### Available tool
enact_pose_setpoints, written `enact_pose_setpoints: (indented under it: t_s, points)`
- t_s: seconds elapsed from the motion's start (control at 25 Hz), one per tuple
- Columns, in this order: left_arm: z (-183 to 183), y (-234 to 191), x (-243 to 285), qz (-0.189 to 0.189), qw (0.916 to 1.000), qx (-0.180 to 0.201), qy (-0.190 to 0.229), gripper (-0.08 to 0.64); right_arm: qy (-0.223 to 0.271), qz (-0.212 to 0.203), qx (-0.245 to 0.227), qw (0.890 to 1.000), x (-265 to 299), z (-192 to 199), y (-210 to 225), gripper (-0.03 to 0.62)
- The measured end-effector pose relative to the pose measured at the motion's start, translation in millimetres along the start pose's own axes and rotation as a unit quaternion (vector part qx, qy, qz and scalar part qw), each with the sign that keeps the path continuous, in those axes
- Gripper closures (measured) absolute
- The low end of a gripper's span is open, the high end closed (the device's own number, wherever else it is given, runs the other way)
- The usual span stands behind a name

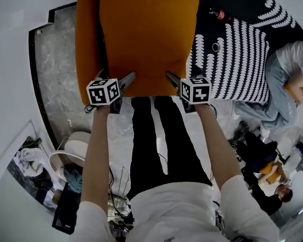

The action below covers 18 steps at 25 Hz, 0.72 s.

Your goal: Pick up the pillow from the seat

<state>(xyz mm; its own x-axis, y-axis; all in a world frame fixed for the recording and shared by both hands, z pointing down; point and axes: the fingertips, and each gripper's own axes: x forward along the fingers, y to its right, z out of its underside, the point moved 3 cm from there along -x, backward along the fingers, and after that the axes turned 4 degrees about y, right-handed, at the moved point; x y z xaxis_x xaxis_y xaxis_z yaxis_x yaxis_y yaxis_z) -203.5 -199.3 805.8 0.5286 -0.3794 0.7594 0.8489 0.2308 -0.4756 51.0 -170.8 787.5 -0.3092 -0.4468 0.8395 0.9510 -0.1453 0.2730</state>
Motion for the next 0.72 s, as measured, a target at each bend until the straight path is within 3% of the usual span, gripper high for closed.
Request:
enact_pose_setpoints:
  t_s: [0.44,0.72]
  points:
    - [1.1,-22.4,33.2,0.01,0.998,0.019,-0.06,-0.029,-0.013,-0.02,0.033,0.999,39.2,-17.7,10.3,0.137]
    - [1.7,-28.8,49.7,0.024,0.9962,0.007,-0.083,-0.028,-0.036,-0.017,0.035,0.999,62.0,-15.9,19.4,0.138]
